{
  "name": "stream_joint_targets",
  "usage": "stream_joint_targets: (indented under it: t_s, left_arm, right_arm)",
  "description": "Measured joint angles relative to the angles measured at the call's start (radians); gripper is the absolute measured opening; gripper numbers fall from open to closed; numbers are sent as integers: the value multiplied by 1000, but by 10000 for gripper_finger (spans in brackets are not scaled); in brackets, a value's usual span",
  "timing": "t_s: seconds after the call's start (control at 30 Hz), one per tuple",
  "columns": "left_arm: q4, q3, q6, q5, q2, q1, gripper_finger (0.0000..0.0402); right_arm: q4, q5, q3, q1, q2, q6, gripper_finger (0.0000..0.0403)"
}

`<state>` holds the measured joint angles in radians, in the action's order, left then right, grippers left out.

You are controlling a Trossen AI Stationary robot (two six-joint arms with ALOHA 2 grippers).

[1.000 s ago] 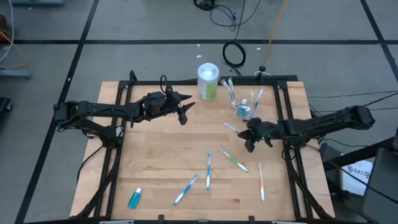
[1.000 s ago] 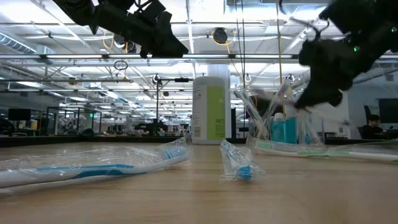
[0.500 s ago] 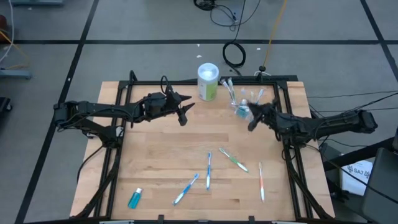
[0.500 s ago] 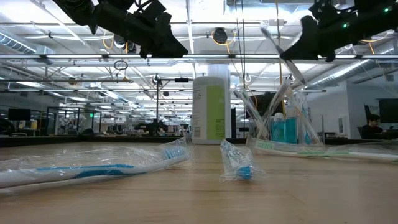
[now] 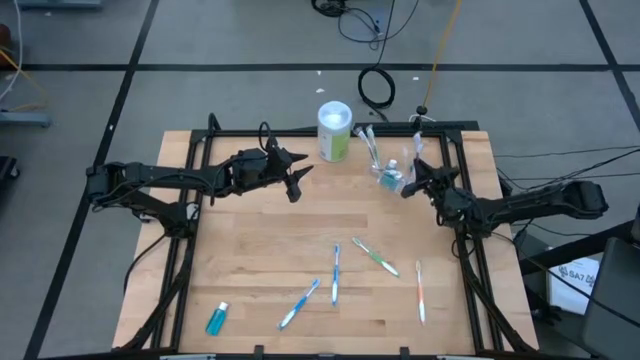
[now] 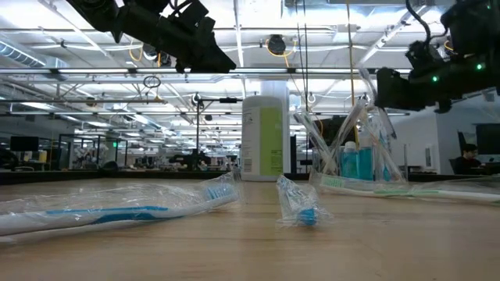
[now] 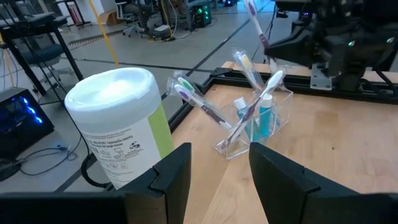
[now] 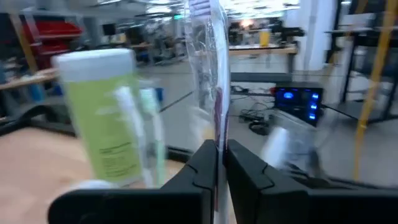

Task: Pick & Place toothbrushing station
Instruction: Put the purple toothbrush into the transparent organizer

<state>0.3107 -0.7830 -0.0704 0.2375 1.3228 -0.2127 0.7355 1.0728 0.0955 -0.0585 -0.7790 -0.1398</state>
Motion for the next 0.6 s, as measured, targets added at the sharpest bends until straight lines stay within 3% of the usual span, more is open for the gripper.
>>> stream_joint_targets:
  t_s: [0.6]
  left_arm:
    - [16, 0, 3, 0, 0, 0, 168]
  right_arm:
    - [129, 1, -39, -37, -211, -98, 15]
